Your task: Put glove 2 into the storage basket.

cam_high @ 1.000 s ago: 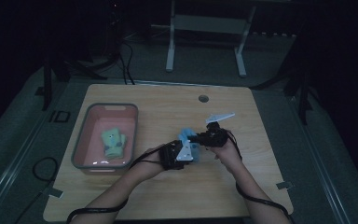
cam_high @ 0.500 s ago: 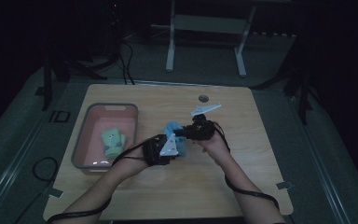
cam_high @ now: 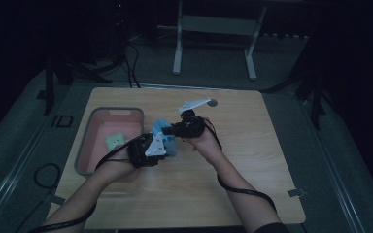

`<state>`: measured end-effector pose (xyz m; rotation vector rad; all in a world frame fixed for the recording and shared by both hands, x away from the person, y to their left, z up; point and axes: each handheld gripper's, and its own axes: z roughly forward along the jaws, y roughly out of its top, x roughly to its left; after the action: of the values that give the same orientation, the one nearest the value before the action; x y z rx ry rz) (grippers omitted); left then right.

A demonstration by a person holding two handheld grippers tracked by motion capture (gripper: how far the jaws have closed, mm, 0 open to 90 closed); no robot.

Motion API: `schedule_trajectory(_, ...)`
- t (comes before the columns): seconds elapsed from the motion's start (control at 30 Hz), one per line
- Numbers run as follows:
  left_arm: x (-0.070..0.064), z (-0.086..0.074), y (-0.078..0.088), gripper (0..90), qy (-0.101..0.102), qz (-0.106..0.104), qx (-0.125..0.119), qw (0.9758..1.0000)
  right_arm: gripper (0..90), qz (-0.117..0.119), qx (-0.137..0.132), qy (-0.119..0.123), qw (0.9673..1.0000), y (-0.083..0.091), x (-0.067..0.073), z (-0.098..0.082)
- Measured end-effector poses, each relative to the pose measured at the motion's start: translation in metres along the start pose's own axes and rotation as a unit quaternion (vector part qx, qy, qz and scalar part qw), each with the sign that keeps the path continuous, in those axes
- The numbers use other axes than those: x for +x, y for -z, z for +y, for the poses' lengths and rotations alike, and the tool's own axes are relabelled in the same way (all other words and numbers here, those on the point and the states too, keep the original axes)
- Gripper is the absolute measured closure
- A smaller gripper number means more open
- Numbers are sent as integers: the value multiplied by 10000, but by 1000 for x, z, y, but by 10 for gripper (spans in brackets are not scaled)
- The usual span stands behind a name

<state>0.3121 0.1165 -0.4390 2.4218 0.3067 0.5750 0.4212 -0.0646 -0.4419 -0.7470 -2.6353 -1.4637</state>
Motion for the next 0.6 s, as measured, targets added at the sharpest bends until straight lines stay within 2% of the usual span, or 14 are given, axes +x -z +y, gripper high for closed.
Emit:
schedule_trajectory(0.3, 11, -30, 26, 760, 198, 191, 154, 9995, 796, 183, 63, 143, 9997, -36, 16, 27)
schedule_trajectory(0.6, 17, -65, 46, 760, 382, 297, 404, 9980, 796, 323, 192, 219, 9991, -76, 34, 42)
